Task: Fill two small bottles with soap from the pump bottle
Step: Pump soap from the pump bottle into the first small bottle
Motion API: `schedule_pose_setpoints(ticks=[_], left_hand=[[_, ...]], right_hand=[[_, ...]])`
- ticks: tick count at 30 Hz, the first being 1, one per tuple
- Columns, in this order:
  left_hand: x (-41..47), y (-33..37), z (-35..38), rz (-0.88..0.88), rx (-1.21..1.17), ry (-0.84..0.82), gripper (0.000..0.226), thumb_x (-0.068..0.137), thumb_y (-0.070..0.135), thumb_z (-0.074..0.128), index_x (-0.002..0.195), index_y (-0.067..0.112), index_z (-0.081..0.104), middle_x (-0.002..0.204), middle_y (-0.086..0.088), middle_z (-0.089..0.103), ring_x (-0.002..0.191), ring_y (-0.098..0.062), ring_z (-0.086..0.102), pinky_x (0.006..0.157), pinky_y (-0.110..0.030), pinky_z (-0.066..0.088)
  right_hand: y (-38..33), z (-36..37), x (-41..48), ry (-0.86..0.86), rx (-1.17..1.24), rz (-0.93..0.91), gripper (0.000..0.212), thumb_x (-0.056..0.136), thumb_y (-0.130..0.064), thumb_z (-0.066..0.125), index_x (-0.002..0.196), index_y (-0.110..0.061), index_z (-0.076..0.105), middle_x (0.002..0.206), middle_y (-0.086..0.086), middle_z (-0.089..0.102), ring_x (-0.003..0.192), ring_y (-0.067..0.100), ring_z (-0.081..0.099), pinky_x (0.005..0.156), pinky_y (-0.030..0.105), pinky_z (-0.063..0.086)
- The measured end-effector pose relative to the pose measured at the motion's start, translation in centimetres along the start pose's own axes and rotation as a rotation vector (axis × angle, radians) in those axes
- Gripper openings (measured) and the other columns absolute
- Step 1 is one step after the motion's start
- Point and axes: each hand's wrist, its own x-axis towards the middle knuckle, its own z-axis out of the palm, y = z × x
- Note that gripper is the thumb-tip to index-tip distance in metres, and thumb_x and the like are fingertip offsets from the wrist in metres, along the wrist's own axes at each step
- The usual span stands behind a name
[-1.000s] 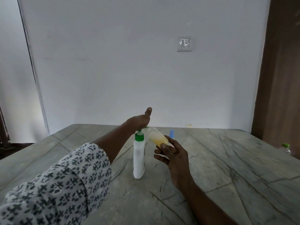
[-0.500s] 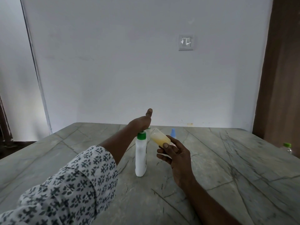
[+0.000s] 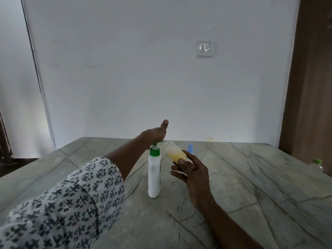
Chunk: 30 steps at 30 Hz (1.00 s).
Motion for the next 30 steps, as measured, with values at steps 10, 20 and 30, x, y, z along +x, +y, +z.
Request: schedule_pose_setpoints(ticks=[10,20,30], left_hand=[[0.02,-0.64,0.70,0.000,0.019,0.024,0.085,0.094,0.067,0.003,0.149,0.008,0.029,0.154,-0.020,0.029,0.140,-0.034,0.031,0.114,-0.044,0.023],[-0.29,-0.14,0.08,-0.002,0.007,0.011,0.086,0.093,0.067,0.005,0.149,0.005,0.028,0.153,-0.021,0.030,0.137,-0.038,0.034,0.111,-0.045,0.030],[0.21,0.01,0.17,0.005,0.002,0.019,0.086,0.092,0.068,0.004,0.149,0.009,0.030,0.154,-0.019,0.029,0.138,-0.036,0.034,0.111,-0.045,0.030]], right_hand=[[0.17,-0.34,-0.21,0.005,-0.033,0.014,0.034,0.087,-0.009,0.068,0.118,-0.022,0.062,0.088,-0.002,0.078,0.083,0.029,0.075,0.066,0.033,0.061],[0.18,-0.23,-0.01,0.004,-0.033,0.002,0.032,0.088,-0.008,0.066,0.116,-0.024,0.062,0.089,0.002,0.077,0.082,0.028,0.075,0.067,0.034,0.061],[0.16,-0.07,0.10,0.015,-0.041,-0.001,0.030,0.089,-0.010,0.065,0.113,-0.028,0.062,0.087,-0.001,0.078,0.082,0.027,0.075,0.065,0.032,0.061]])
